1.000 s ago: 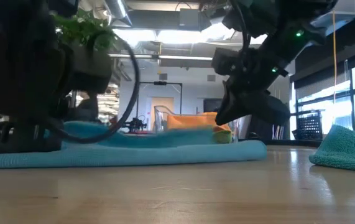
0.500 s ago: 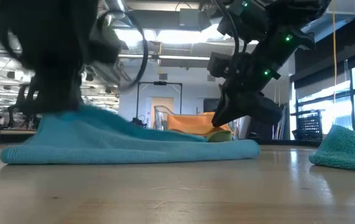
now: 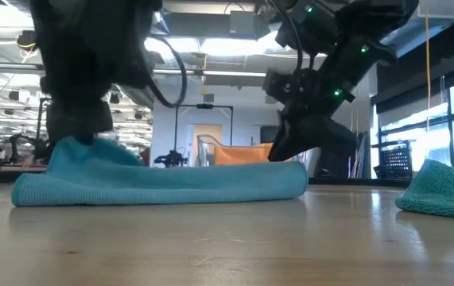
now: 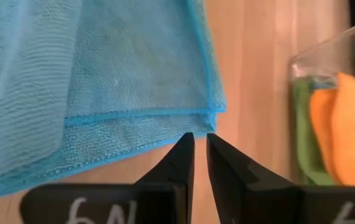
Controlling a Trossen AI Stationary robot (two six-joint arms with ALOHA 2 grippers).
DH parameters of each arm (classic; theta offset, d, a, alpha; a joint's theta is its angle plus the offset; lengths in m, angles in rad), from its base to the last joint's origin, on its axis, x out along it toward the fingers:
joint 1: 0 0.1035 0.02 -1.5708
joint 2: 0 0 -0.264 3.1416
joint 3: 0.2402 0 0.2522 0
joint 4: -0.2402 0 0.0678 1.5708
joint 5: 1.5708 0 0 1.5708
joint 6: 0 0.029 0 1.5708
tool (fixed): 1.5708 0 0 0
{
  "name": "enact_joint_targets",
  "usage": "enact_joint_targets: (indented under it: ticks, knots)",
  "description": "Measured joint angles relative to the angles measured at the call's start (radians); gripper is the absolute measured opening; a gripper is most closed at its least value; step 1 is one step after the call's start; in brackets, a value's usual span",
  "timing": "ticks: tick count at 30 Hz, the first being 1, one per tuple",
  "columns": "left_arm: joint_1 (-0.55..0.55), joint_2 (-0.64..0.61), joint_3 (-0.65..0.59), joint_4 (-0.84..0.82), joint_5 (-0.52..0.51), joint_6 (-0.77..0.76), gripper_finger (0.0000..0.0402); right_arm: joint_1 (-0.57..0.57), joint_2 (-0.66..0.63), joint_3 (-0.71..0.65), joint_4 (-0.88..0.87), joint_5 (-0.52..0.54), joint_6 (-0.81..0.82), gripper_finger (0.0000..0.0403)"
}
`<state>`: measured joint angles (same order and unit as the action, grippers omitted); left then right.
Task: Fold microfiber towels
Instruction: Fold the top blue microfiber towel
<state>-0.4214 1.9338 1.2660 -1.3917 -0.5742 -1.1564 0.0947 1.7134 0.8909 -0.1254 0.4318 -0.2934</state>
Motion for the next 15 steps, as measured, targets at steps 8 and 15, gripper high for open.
enact_joint_targets:
  ticks: [8, 15]
  knots:
    - [0.018, 0.001, -0.040, 0.099, 0.000, 0.040, 0.0000, -0.029, 0.000, 0.000, 0.005, -0.139, 0.027, 0.0046]
    - [-0.044, 0.001, 0.066, 0.030, 0.004, 0.042, 0.0000, 0.040, -0.012, 0.000, -0.073, -0.065, 0.030, 0.0046]
